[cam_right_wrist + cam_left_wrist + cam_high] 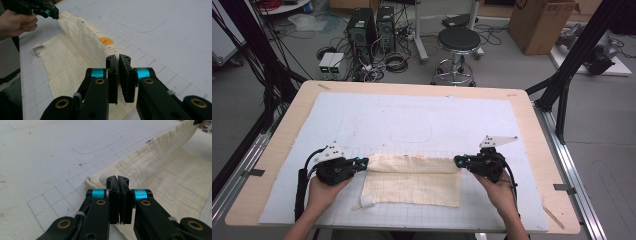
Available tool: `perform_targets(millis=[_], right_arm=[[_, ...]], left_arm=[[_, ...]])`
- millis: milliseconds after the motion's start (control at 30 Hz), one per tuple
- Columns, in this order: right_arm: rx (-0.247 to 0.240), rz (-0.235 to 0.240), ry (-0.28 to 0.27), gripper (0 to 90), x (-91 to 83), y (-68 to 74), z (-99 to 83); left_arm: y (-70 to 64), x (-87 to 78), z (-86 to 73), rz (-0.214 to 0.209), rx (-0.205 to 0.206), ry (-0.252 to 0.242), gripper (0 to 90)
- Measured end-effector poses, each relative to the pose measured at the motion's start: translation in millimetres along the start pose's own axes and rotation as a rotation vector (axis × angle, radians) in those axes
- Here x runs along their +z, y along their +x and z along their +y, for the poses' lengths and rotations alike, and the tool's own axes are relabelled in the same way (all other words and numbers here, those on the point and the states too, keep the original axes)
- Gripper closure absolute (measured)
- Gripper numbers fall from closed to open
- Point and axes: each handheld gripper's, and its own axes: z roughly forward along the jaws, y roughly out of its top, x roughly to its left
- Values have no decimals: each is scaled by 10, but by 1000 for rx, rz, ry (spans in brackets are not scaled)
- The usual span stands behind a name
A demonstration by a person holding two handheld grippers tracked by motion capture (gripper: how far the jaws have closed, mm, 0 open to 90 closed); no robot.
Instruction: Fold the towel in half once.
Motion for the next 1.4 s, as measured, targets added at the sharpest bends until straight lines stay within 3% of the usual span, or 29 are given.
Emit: perform_targets(millis=[833,1400], right_arm=[[-27,26,59,858,-36,256,-261],[-15,41,77,853,-38,309,-393]], left_arm=[[-153,-202,-198,-58,22,54,876],[-271,-278,-289,-103,51,75,872]])
